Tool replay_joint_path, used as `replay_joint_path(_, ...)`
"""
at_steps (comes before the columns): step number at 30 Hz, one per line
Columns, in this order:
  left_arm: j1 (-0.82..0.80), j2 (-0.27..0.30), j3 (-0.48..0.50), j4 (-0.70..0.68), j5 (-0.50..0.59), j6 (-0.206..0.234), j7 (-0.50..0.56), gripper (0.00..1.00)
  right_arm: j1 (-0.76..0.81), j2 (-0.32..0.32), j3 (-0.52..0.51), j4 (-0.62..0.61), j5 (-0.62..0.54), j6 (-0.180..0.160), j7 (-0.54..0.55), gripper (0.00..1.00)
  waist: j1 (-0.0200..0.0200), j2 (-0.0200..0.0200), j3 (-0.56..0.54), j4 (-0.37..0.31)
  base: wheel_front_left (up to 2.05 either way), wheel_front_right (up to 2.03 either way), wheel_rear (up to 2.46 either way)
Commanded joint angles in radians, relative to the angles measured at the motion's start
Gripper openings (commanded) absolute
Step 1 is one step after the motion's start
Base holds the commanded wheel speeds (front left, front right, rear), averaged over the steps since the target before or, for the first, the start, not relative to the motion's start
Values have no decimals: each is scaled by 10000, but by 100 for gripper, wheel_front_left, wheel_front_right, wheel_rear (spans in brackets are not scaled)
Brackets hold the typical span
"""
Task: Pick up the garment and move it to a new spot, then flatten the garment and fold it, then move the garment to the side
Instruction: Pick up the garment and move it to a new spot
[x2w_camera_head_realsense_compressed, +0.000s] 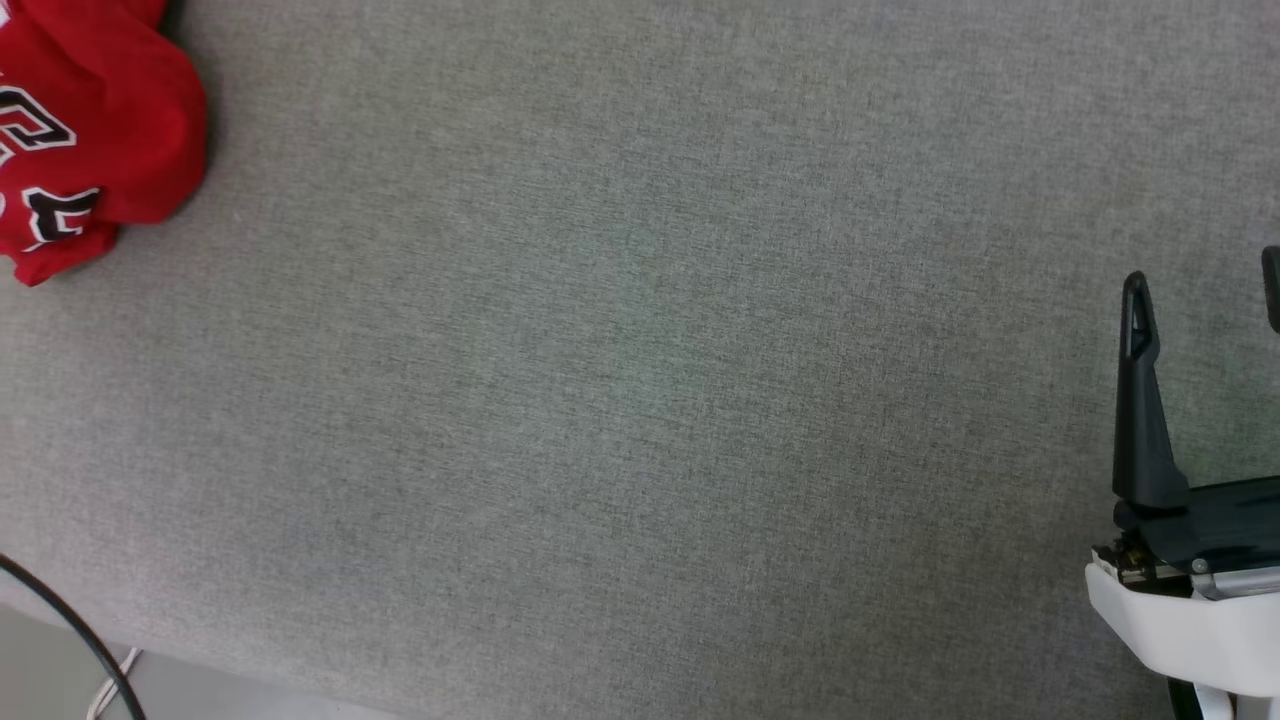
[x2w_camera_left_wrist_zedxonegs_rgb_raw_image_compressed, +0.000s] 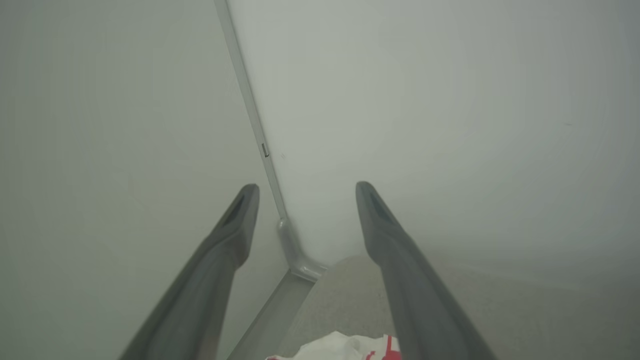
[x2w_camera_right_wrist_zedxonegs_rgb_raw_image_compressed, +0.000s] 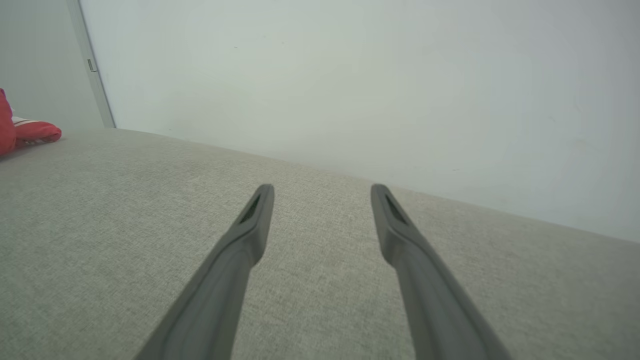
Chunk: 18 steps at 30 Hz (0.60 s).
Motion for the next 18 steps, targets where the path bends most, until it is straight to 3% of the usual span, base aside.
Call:
replay_joint_path(1,-21,-2,-50,97,-126,9,98,100,-172,-16,2,-69,-15,-3,-23,100,-3,0,80,-45,0,0,0)
replay_joint_path(8,-190,1138,-2249,1154,-2694,5,3521,100,-214,-105,48,-455,-98,-3,-23,100,-3,0,513,-140,0,0,0)
replay_joint_path(18,136,1623,-3906,1769,-5575,3,7612,100,-289,-165,-37,-724,-240,-3,-21,100,-3,0,1193,-423,0,0,0)
